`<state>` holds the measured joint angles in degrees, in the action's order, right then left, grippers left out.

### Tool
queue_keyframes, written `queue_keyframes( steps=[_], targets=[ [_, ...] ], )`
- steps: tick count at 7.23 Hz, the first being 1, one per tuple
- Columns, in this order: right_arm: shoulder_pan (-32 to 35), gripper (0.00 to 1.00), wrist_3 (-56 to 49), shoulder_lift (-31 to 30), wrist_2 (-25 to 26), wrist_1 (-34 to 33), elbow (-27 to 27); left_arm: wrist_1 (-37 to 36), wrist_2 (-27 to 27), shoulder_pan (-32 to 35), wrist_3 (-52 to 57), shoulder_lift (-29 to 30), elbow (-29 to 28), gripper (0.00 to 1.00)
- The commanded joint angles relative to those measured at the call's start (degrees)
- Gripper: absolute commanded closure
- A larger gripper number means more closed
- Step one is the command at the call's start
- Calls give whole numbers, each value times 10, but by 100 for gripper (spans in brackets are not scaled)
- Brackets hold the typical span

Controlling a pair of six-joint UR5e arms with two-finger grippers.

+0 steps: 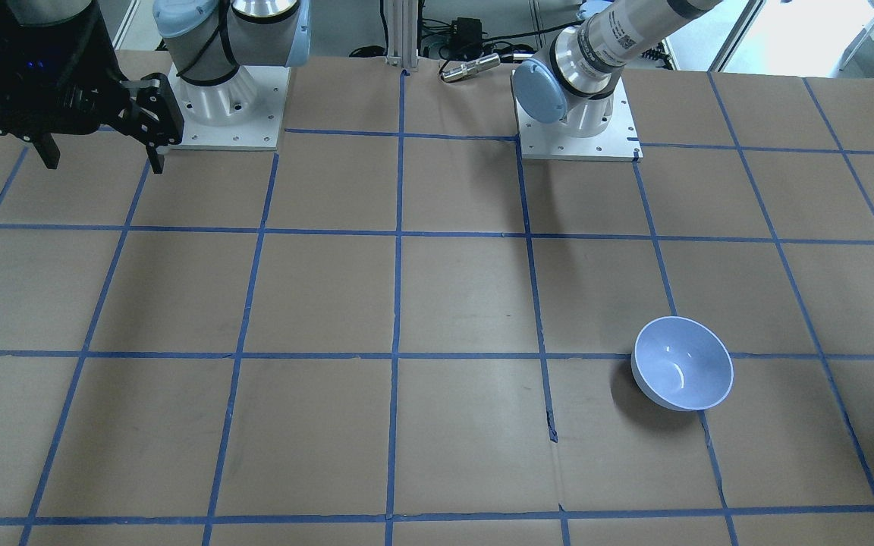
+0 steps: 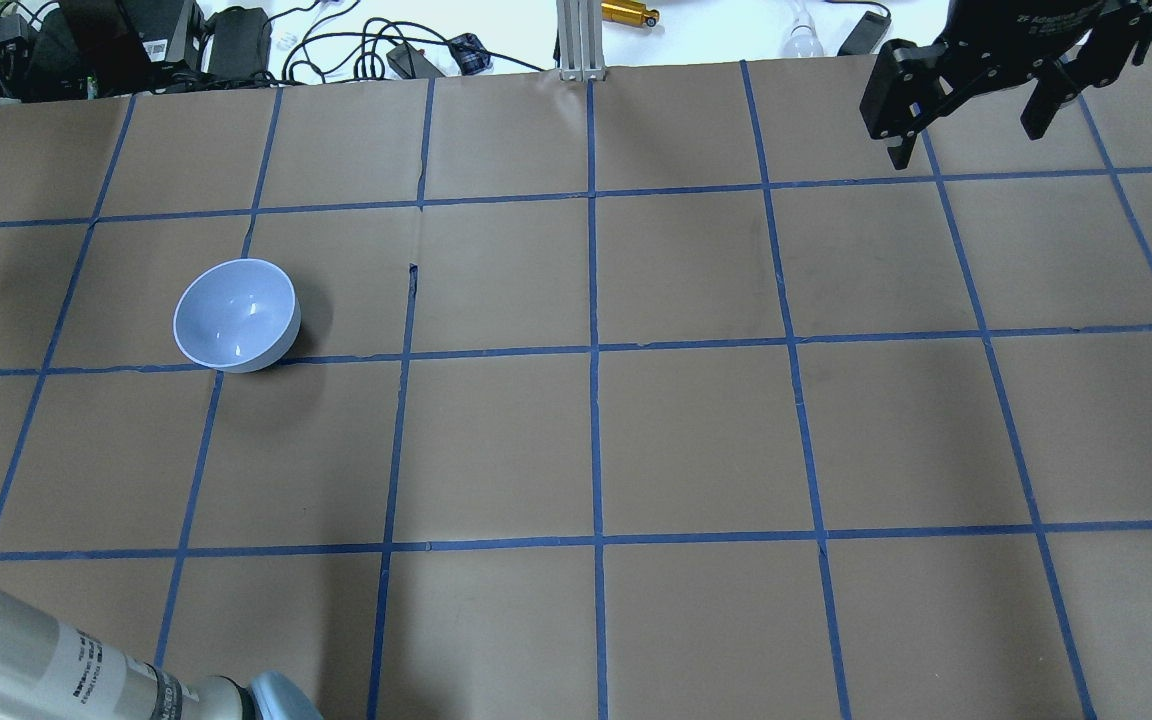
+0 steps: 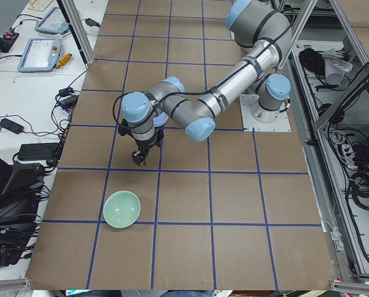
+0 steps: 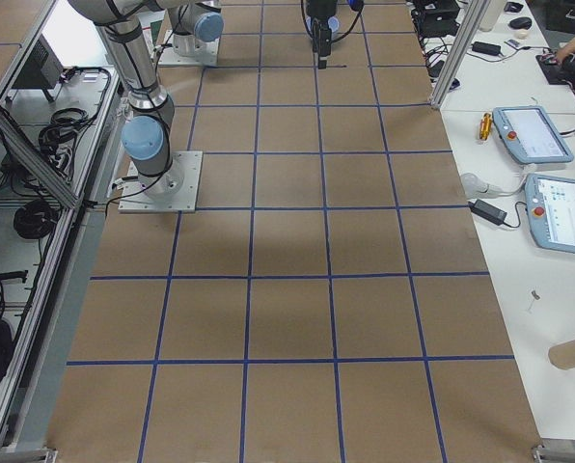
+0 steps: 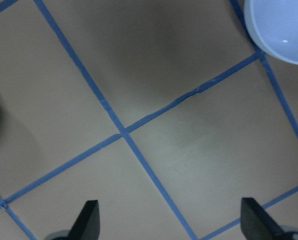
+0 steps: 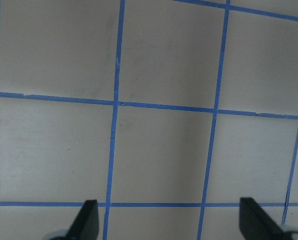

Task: Stack green bowl on blue bowl
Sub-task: 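Lower the left gripper onto the green bowl rim and close it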

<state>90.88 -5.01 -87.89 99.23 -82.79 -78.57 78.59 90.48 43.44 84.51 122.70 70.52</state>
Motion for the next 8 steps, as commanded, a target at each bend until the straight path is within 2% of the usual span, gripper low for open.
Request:
queue_keyframes(
  steps=[1, 3, 6, 8],
  targets=[
    [0, 0, 0, 0, 0, 0, 0, -8, -21, -32, 77, 72, -62, 0],
    [0, 0, 0, 0, 0, 0, 0, -25, -22, -44, 178, 111, -89, 0],
    [0, 0, 0, 0, 0, 0, 0, -103, -22, -45, 347, 144, -89, 0],
    [0, 0, 0, 0, 0, 0, 0, -102, -16, -48, 372, 154, -87, 0]
  ],
)
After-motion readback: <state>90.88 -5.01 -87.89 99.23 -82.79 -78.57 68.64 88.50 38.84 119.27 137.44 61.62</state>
